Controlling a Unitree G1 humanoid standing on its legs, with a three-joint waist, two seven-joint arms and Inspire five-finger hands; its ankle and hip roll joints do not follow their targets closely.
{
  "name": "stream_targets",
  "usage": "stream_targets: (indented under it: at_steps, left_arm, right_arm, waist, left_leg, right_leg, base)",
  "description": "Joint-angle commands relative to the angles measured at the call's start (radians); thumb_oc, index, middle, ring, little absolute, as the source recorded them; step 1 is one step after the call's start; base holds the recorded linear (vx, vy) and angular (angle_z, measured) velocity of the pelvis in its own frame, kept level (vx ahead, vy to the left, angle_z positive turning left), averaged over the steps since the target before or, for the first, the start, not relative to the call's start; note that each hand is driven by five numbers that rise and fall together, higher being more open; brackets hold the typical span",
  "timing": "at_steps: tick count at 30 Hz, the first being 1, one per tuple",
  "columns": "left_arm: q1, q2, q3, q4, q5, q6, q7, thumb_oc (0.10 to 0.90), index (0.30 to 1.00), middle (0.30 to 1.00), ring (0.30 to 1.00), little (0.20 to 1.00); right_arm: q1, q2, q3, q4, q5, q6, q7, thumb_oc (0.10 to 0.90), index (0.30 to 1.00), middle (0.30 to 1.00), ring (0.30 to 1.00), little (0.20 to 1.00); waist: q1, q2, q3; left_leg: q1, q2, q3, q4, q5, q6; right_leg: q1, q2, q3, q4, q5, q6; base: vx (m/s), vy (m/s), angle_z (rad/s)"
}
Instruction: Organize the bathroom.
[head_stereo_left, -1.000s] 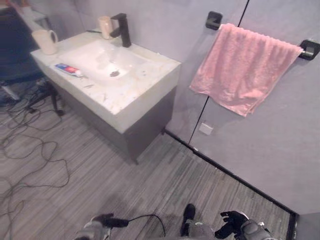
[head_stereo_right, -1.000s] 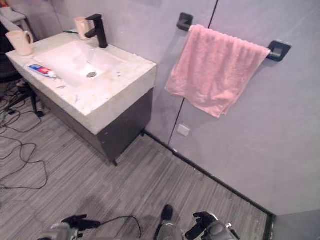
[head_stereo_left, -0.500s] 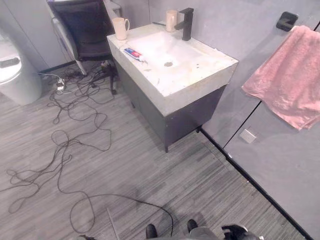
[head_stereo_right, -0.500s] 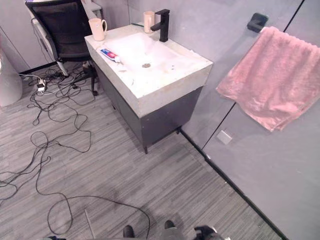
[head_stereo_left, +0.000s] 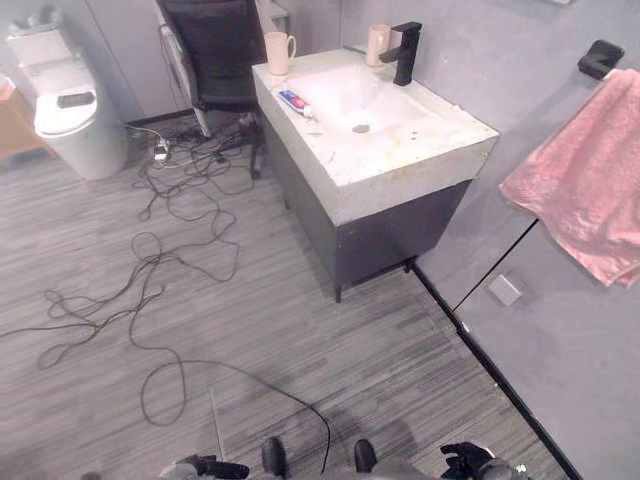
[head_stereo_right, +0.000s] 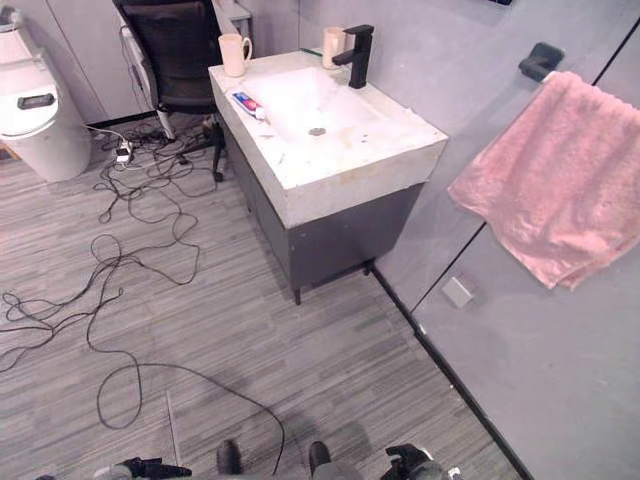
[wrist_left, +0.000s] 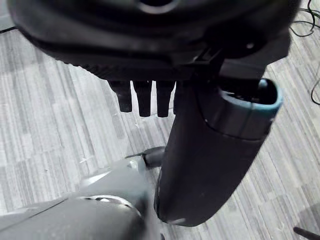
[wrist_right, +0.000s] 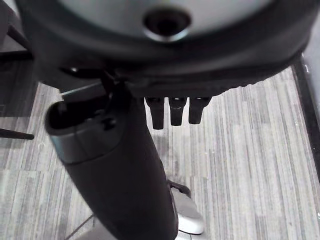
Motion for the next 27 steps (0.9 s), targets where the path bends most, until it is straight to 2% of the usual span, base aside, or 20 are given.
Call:
stream_targets:
  at_steps: [1, 4, 5, 6, 9, 12, 13, 15, 16, 18, 19, 20, 21, 22, 23, 27]
  left_arm:
    - [-0.03, 0.009, 0.012, -0.019, -0.038, 0.009, 0.04, 0.8, 0.9, 0.9, 0.9, 0.9]
    - [-0.048, 0.001, -0.004, -0.012, -0.039, 0.01, 0.043, 0.8, 0.9, 0.9, 0.9, 0.9]
    - [-0.048, 0.001, -0.004, -0.012, -0.039, 0.01, 0.043, 0.8, 0.9, 0.9, 0.9, 0.9]
    - [-0.063, 0.011, -0.027, -0.01, -0.016, -0.001, 0.027, 0.8, 0.9, 0.9, 0.9, 0.9]
    - [-0.055, 0.031, -0.024, -0.017, -0.026, -0.015, 0.028, 0.8, 0.9, 0.9, 0.9, 0.9]
    - [-0.04, 0.052, 0.0, -0.015, -0.033, -0.024, 0.02, 0.8, 0.9, 0.9, 0.9, 0.9]
    - [-0.024, 0.067, 0.025, -0.008, -0.02, -0.025, 0.005, 0.8, 0.9, 0.9, 0.9, 0.9]
    - [-0.017, 0.078, 0.038, -0.002, 0.004, -0.022, -0.004, 0.8, 0.9, 0.9, 0.9, 0.9]
    - [-0.007, 0.092, 0.045, 0.007, 0.026, -0.016, -0.008, 0.8, 0.9, 0.9, 0.9, 0.9]
    - [0.002, 0.102, 0.049, 0.007, 0.02, -0.01, -0.003, 0.8, 0.9, 0.9, 0.9, 0.9]
    - [0.001, 0.105, 0.045, 0.007, -0.005, -0.005, 0.005, 0.8, 0.9, 0.9, 0.9, 0.9]
    - [-0.012, 0.101, 0.039, 0.009, 0.0, -0.009, 0.013, 0.8, 0.9, 0.9, 0.9, 0.9]
    - [-0.016, 0.1, 0.038, 0.01, 0.002, -0.011, 0.014, 0.8, 0.9, 0.9, 0.9, 0.9]
    - [-0.031, 0.095, 0.03, 0.006, 0.001, -0.017, 0.023, 0.8, 0.9, 0.9, 0.9, 0.9]
    - [-0.036, 0.089, 0.037, 0.004, 0.002, -0.022, 0.029, 0.8, 0.9, 0.9, 0.9, 0.9]
    - [-0.028, 0.07, 0.053, -0.002, 0.016, -0.032, 0.008, 0.8, 0.9, 0.9, 0.9, 0.9]
  right_arm:
    - [-0.052, -0.067, 0.014, 0.007, 0.009, -0.011, -0.022, 0.8, 0.9, 0.9, 0.9, 0.9]
    - [-0.068, -0.072, 0.002, 0.004, -0.008, -0.017, -0.031, 0.8, 0.9, 0.9, 0.9, 0.9]
    - [-0.068, -0.072, 0.002, 0.004, -0.008, -0.018, -0.031, 0.8, 0.9, 0.9, 0.9, 0.9]
    - [-0.078, -0.071, -0.014, -0.002, 0.001, -0.033, -0.041, 0.8, 0.9, 0.9, 0.9, 0.9]
    - [-0.076, -0.065, -0.015, -0.038, -0.032, -0.03, -0.047, 0.8, 0.9, 0.9, 0.9, 0.9]
    - [-0.072, -0.063, -0.015, -0.053, -0.047, -0.031, -0.049, 0.8, 0.9, 0.9, 0.9, 0.9]
    - [-0.059, -0.065, -0.021, -0.065, -0.054, -0.025, -0.048, 0.8, 0.9, 0.9, 0.9, 0.9]
    - [-0.05, -0.064, -0.028, -0.068, -0.057, -0.022, -0.047, 0.8, 0.9, 0.9, 0.9, 0.9]
    - [-0.037, -0.064, -0.035, -0.06, -0.059, -0.034, -0.041, 0.8, 0.9, 0.9, 0.9, 0.9]
    - [-0.032, -0.065, -0.04, -0.056, -0.073, -0.036, -0.028, 0.8, 0.9, 0.9, 0.9, 0.9]
    - [-0.033, -0.063, -0.031, -0.053, -0.081, -0.027, -0.016, 0.8, 0.9, 0.9, 0.9, 0.9]
    - [-0.037, -0.056, -0.024, -0.028, -0.07, -0.037, -0.016, 0.8, 0.9, 0.9, 0.9, 0.9]
    - [-0.038, -0.055, -0.023, -0.022, -0.066, -0.042, -0.017, 0.8, 0.9, 0.9, 0.9, 0.9]
    - [-0.042, -0.04, -0.017, 0.015, -0.049, -0.061, -0.024, 0.8, 0.9, 0.9, 0.9, 0.9]
    - [-0.041, -0.039, -0.019, 0.02, -0.048, -0.06, -0.015, 0.8, 0.9, 0.9, 0.9, 0.9]
    - [-0.031, -0.036, -0.015, 0.033, -0.045, -0.07, -0.017, 0.8, 0.9, 0.9, 0.9, 0.9]
  waist:
    - [-0.021, -0.003, 0.007]
    - [-0.029, 0.02, 0.023]
    - [-0.028, 0.02, 0.023]
    - [-0.029, 0.033, 0.05]
    - [-0.013, 0.032, 0.083]
    - [0.005, 0.026, 0.104]
    - [0.018, 0.021, 0.11]
    - [0.026, 0.016, 0.109]
    - [0.033, 0.015, 0.112]
    - [0.028, 0.013, 0.118]
    - [0.006, 0.01, 0.115]
    - [-0.018, 0.0, 0.107]
    - [-0.023, -0.001, 0.106]
    - [-0.044, -0.011, 0.102]
    - [-0.039, -0.006, 0.098]
    - [-0.037, 0.006, 0.077]
  left_leg:
    - [0.042, 0.039, -0.057, -0.041, 0.118, 0.057]
    - [0.063, 0.031, 0.024, -0.064, 0.059, 0.055]
    - [0.063, 0.031, 0.025, -0.064, 0.059, 0.055]
    - [0.067, 0.006, 0.053, -0.037, 0.026, 0.055]
    - [0.05, -0.036, 0.056, 0.002, -0.016, 0.081]
    - [0.045, -0.057, 0.066, 0.039, -0.052, 0.099]
    - [0.042, -0.076, 0.07, 0.067, -0.073, 0.115]
    - [0.038, -0.086, 0.076, 0.082, -0.085, 0.125]
    - [0.042, -0.087, 0.093, 0.096, -0.098, 0.137]
    - [0.065, -0.085, 0.104, 0.091, -0.103, 0.139]
    - [0.1, -0.086, 0.098, 0.049, -0.091, 0.134]
    - [0.128, -0.103, 0.093, 0.01, -0.091, 0.132]
    - [0.133, -0.107, 0.091, 0.003, -0.093, 0.132]
    - [0.153, -0.137, 0.082, -0.011, -0.119, 0.14]
    - [0.155, -0.138, 0.087, -0.023, -0.118, 0.14]
    - [0.146, -0.123, 0.063, -0.028, -0.083, 0.115]
  right_leg:
    - [-0.077, 0.05, 0.174, 0.121, -0.013, 0.035]
    - [-0.11, -0.006, 0.13, 0.147, -0.016, 0.066]
    - [-0.11, -0.006, 0.13, 0.147, -0.016, 0.066]
    - [-0.129, -0.05, 0.108, 0.163, 0.001, 0.087]
    - [-0.13, -0.11, 0.11, 0.168, 0.021, 0.111]
    - [-0.124, -0.153, 0.098, 0.183, 0.032, 0.116]
    - [-0.11, -0.19, 0.095, 0.214, 0.065, 0.113]
    - [-0.114, -0.22, 0.088, 0.259, 0.106, 0.109]
    - [-0.145, -0.242, 0.069, 0.345, 0.153, 0.099]
    - [-0.17, -0.233, 0.059, 0.374, 0.166, 0.096]
    - [-0.185, -0.164, 0.08, 0.319, 0.138, 0.11]
    - [-0.206, -0.096, 0.106, 0.212, 0.117, 0.126]
    - [-0.208, -0.085, 0.109, 0.193, 0.114, 0.129]
    - [-0.238, -0.033, 0.119, 0.133, 0.125, 0.133]
    - [-0.229, -0.027, 0.103, 0.14, 0.101, 0.123]
    - [-0.186, 0.003, 0.101, 0.104, 0.082, 0.095]
  base:
    - [0.08, 0.349, 0.03]
    - [0.01, 0.274, -0.16]
    - [0.0, 0.386, -0.02]
    - [0.02, 0.395, 0.26]
    - [0.04, 0.372, 0.32]
    - [0.12, 0.316, -0.04]
    - [0.17, 0.241, -0.29]
    - [0.19, 0.219, -0.35]
    - [0.2, 0.185, -0.24]
    - [0.22, 0.112, -0.28]
    - [0.29, 0.02, -0.32]
    - [0.24, -0.018, -0.27]
    - [0.23, -0.054, -0.06]
    - [0.19, -0.103, 0.09]
    - [0.24, -0.17, 0.39]
    - [0.17, -0.131, 0.58]
